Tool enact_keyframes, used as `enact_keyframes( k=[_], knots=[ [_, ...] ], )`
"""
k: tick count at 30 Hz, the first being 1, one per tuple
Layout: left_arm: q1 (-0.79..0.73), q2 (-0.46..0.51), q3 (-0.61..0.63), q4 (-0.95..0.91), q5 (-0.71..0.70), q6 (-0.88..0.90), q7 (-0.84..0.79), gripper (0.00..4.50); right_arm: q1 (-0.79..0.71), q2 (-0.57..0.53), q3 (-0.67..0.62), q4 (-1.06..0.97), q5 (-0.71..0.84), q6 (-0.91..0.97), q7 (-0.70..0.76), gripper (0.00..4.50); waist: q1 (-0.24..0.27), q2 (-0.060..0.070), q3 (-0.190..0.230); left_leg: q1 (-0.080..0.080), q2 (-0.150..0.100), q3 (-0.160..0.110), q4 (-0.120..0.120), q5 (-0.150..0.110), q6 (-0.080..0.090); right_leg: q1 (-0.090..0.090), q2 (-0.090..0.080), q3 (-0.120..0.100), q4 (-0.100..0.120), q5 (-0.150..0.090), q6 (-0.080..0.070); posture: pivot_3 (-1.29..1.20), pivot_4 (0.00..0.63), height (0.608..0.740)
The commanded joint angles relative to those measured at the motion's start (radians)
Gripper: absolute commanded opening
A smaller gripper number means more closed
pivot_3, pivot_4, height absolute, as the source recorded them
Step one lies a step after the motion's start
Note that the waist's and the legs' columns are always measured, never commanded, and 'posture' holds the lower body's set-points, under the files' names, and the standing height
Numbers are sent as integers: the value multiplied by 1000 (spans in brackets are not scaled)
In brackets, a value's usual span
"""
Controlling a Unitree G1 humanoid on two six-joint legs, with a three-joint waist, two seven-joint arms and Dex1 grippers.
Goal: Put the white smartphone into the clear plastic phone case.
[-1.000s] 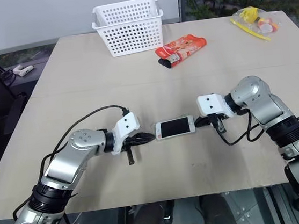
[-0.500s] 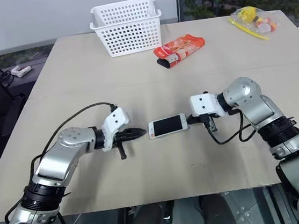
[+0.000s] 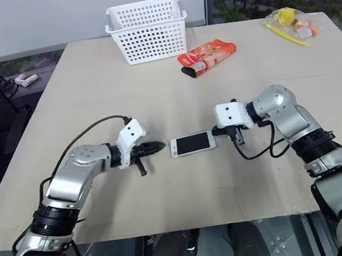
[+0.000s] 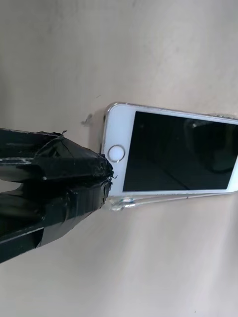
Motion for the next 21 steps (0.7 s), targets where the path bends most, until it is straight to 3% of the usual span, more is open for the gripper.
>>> enact_keyframes(
  k=[1,7,11,21],
  knots=[
    [-32,-31,-9,-5,7,-15,26,0,-17,-49,2,-58,6,22,59,15,1,0,0,0,0,0,0,0,0,0,0,0,0,0,0,0,150,740],
    [-40,-71,-20,-8,9,-4,48,0,11,-111,28,-162,18,109,141,15,-2,0,0,0,0,0,0,0,0,0,0,0,0,0,0,0,150,740],
    [-38,-88,-28,-19,11,8,56,0,2,-94,58,-157,-54,114,74,15,0,0,0,0,0,0,0,0,0,0,0,0,0,0,0,0,150,740],
    [-1,-2,18,-66,7,53,60,0,-59,-24,93,-76,-124,96,4,15,-2,0,0,0,0,-1,0,1,-2,0,0,0,0,0,0,0,150,740]
  ],
)
